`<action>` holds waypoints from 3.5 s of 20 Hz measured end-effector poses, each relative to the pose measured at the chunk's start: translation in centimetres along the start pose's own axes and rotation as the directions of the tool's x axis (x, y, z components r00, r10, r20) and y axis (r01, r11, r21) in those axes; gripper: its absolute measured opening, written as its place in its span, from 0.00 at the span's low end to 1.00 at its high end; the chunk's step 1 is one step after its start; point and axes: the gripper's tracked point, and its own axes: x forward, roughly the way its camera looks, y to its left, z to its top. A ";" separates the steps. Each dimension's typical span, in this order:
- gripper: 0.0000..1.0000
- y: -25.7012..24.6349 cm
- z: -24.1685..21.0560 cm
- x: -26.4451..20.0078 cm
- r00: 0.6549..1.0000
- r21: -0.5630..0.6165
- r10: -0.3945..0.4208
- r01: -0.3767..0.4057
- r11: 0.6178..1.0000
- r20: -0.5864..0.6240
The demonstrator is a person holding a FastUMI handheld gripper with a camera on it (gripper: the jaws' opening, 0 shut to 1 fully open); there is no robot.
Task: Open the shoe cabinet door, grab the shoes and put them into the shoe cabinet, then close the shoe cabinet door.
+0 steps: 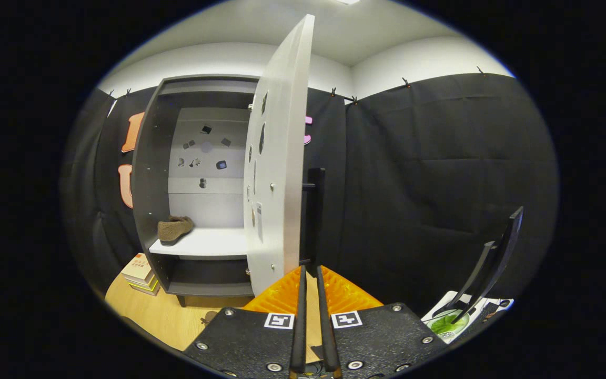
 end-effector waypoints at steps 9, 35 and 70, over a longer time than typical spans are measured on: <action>0.12 8.0 -6.5 -4.2 0.989 0.066 0.121 -0.116 0.991 -0.081; 0.14 28.7 -35.9 4.0 0.643 0.059 0.428 -0.512 0.857 -0.635; 0.06 27.9 -32.5 8.2 0.686 0.072 0.413 -0.467 0.881 -0.599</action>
